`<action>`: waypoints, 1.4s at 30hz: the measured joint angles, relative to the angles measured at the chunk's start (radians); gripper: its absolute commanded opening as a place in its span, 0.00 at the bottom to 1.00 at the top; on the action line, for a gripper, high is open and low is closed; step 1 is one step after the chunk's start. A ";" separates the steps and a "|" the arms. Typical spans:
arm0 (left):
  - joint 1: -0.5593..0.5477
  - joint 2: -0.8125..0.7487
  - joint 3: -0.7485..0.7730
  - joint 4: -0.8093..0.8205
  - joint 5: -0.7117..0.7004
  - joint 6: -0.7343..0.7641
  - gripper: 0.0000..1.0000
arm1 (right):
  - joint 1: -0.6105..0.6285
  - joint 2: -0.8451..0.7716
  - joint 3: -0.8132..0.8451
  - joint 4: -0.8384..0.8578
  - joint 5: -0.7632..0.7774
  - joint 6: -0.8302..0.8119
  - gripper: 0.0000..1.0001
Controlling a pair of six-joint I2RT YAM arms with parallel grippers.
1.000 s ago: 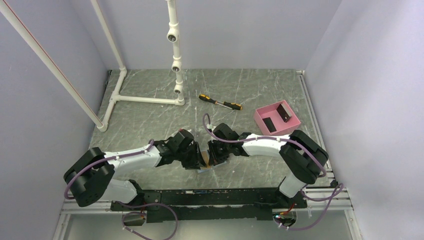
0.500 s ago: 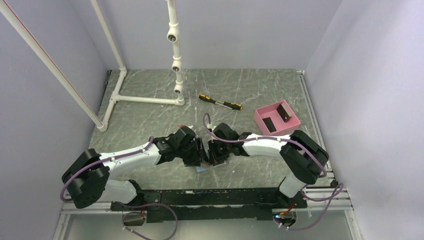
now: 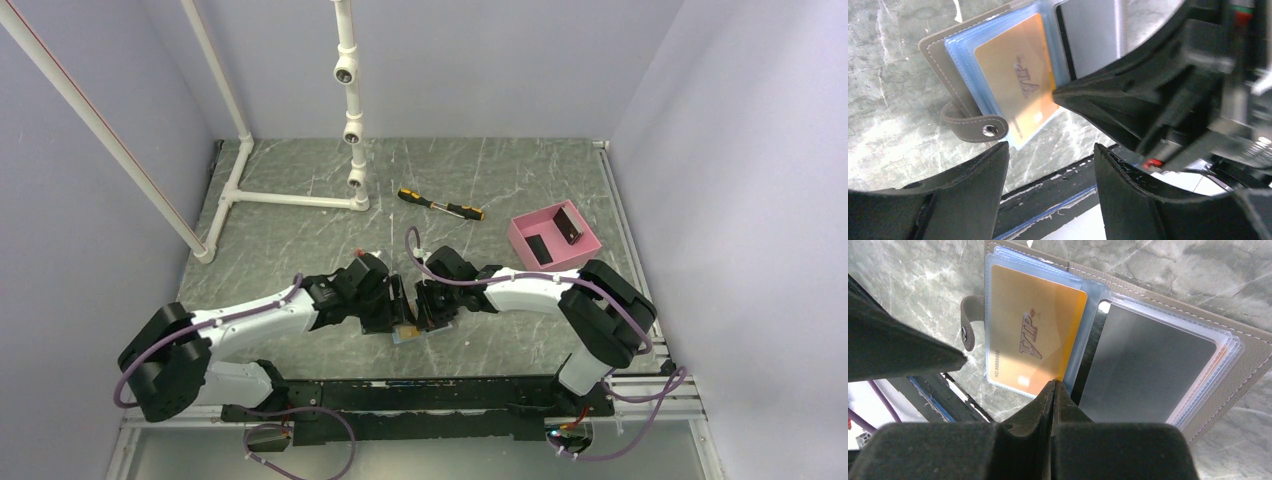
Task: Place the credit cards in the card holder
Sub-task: Turn over the card holder at the center of the board.
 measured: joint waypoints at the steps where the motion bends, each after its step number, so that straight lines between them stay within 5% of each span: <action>1: 0.000 0.016 0.000 0.003 0.002 0.000 0.67 | 0.000 0.000 0.000 0.000 -0.001 0.000 0.00; 9: 0.000 0.068 0.000 0.007 0.006 0.001 0.68 | 0.000 0.002 0.000 0.002 -0.002 0.000 0.00; 13: 0.000 0.071 0.000 0.019 0.011 0.001 0.61 | 0.000 0.002 0.000 0.002 -0.002 0.000 0.00; 42: -0.003 0.062 0.000 0.042 0.027 -0.008 0.72 | 0.000 0.002 -0.002 0.007 -0.005 0.000 0.00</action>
